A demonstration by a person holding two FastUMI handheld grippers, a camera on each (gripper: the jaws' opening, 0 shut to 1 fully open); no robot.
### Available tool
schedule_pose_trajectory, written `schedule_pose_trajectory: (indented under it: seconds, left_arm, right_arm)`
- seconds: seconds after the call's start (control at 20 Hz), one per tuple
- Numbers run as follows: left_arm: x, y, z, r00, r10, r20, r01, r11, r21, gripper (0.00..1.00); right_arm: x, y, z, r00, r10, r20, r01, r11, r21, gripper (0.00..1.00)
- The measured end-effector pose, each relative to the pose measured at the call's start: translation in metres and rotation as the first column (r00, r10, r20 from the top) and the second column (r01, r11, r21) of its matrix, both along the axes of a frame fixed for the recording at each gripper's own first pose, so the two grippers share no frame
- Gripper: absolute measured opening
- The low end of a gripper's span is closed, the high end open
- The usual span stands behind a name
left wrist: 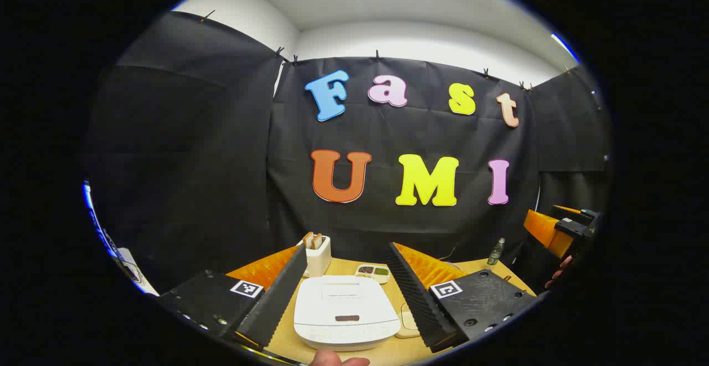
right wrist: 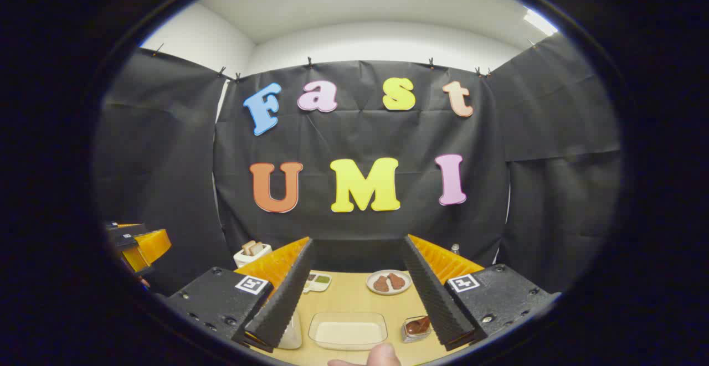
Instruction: Close the left gripper, press the button to open the rice cooker; take a wooden spoon from the chopstick holder with the right hand, scoop a spoonful of rice and pour it into the rice cooker, then put the wooden spoon back into the chopstick holder.
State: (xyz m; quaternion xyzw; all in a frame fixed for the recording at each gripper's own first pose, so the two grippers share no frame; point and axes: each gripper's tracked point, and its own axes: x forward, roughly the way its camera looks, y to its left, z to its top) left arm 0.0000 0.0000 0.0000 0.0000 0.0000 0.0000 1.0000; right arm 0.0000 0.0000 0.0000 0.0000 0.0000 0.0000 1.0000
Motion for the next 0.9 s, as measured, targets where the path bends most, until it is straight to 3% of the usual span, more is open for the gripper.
schedule_pose_trajectory:
  seconds: [0.9]
  left_arm:
    - [-0.006, -0.009, 0.001, 1.000, 0.000, 0.009, 0.000, 1.000, 0.011, 0.94]
  right_arm:
    - [0.003, -0.018, -0.005, 1.000, -0.021, 0.001, 0.021, 0.999, 0.030, 1.00]
